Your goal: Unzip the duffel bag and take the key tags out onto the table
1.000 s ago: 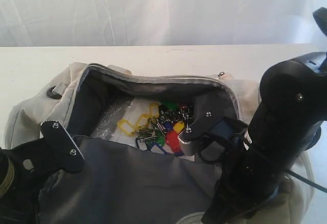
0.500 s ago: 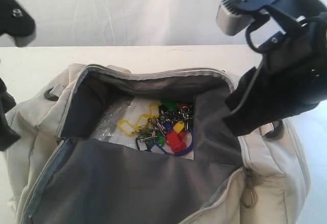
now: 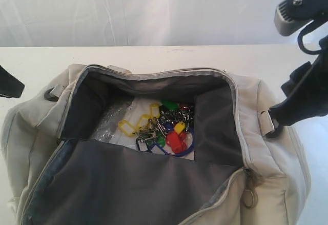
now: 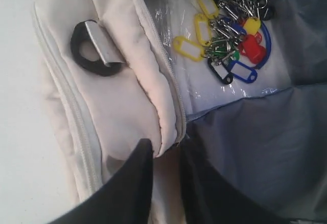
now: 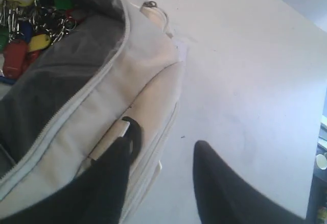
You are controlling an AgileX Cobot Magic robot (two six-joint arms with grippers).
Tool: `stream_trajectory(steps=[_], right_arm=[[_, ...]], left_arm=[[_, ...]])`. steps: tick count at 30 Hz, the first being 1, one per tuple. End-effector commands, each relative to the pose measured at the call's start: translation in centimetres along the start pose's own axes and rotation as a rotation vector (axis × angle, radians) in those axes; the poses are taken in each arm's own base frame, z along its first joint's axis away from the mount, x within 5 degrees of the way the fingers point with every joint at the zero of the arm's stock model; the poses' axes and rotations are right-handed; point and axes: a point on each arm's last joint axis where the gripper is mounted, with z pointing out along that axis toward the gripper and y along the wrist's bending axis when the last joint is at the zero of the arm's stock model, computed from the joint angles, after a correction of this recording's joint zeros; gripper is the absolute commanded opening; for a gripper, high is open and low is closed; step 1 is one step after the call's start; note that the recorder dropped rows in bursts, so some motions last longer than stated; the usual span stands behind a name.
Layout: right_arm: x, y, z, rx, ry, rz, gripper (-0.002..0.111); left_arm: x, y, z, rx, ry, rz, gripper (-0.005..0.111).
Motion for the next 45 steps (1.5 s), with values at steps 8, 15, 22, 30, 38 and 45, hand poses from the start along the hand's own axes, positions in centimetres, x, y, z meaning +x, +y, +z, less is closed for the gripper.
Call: stream_trajectory(steps=[8, 15, 22, 30, 38, 45], right_arm=[[0.0, -1.4, 2.5, -0.153, 0.101, 0.145, 0.05], [-0.3, -0.7, 2.4, -0.241, 0.081, 0.173, 0.05], [-0.6, -0.5, 2.4, -0.265, 0.055, 0.191, 0.05], [-0.4, -0.5, 2.4, -0.268, 0.072, 0.189, 0.05], [-0.4, -0.1, 2.4, -0.304, 0.073, 0.207, 0.05], [-0.6, 0.2, 2.3, -0.338, 0.052, 0.205, 0.05]], left_arm=[[0.7, -1.3, 2.6, 0.077, -0.044, 0.125, 0.04], [0.4, 2.9, 5.9, -0.133, 0.054, 0.001, 0.076], [0.3, 4.0, 10.6, 0.082, 0.122, -0.071, 0.052], [-0.9, 7.3, 6.5, -0.266, 0.195, -0.218, 0.0], [1.1, 11.1, -0.1, -0.603, 0.27, -0.392, 0.0], [0.6, 9.5, 0.8, -0.295, 0.235, -0.383, 0.0]])
